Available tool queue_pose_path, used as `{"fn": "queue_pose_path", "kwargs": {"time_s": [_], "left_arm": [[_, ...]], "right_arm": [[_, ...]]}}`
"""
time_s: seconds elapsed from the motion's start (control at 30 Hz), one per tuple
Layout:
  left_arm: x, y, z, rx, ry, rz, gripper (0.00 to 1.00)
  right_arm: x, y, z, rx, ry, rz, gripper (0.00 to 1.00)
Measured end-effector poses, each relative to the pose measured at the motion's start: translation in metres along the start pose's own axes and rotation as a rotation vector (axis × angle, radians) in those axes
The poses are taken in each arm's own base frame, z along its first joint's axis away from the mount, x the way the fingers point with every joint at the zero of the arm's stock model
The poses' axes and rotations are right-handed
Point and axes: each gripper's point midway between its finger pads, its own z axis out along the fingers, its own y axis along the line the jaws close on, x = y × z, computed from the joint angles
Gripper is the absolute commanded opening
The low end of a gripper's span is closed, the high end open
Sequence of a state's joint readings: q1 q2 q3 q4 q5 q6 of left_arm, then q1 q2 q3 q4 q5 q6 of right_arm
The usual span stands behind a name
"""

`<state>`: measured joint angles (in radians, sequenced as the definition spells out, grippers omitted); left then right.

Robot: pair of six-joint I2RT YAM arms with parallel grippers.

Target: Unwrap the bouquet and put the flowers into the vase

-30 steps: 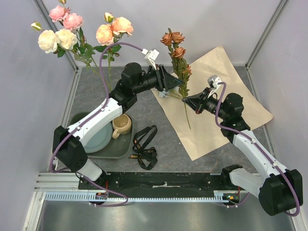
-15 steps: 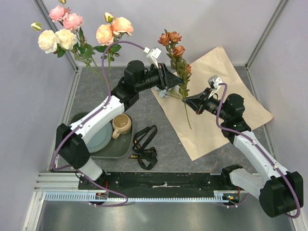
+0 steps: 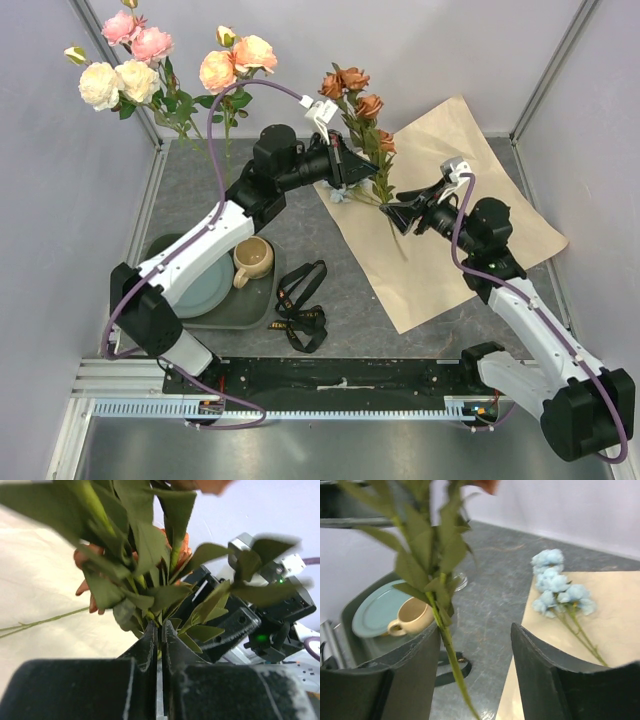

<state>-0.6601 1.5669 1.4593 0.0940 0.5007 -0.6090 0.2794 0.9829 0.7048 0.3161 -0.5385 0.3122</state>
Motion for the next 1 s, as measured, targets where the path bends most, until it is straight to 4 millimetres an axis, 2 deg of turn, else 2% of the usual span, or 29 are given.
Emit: {"fn": "queue_pose_path", "kwargs": {"time_s": [0.27, 0.4, 0.43, 0.53, 0.6, 0.77, 0.87, 1.0], "left_arm": [[-0.013, -0.039, -0.041, 0.05, 0.006, 0.219, 0.02], [-0.015, -0.062, -0.074, 0.086, 0.006, 0.371, 0.02], [-0.016, -0.067, -0.083, 0.089, 0.005, 0.409, 0.02], [-0.019, -0.081, -0.111, 0.072, -0.009, 0.496, 0.02], [-0.027, -0.084, -0.127, 0.025, -0.037, 0.545, 0.02], [-0.049, -0.064, -0.153, -0.197, -0.088, 0.573, 0.02], [-0.055, -0.042, -0.165, -0.346, -0.091, 0.575, 0.02], [-0.064, -0.013, -0.194, -0.566, -0.1, 0.601, 0.02]], "right_arm": [[-0.01, -0.019, -0.005, 0.154, -0.05, 0.038, 0.87], [-0.005, -0.035, -0.008, 0.246, -0.038, 0.075, 0.93], [-0.003, -0.038, -0.009, 0.268, -0.033, 0.083, 0.98], [-0.009, -0.044, -0.011, 0.31, -0.034, 0.091, 0.98], [-0.019, -0.042, -0.008, 0.299, -0.046, 0.092, 0.98], [-0.035, -0.025, 0.008, 0.189, -0.039, 0.112, 0.98], [-0.031, -0.025, 0.01, 0.182, -0.022, 0.128, 0.98], [-0.023, -0.028, 0.011, 0.195, 0.005, 0.141, 0.98]]}}
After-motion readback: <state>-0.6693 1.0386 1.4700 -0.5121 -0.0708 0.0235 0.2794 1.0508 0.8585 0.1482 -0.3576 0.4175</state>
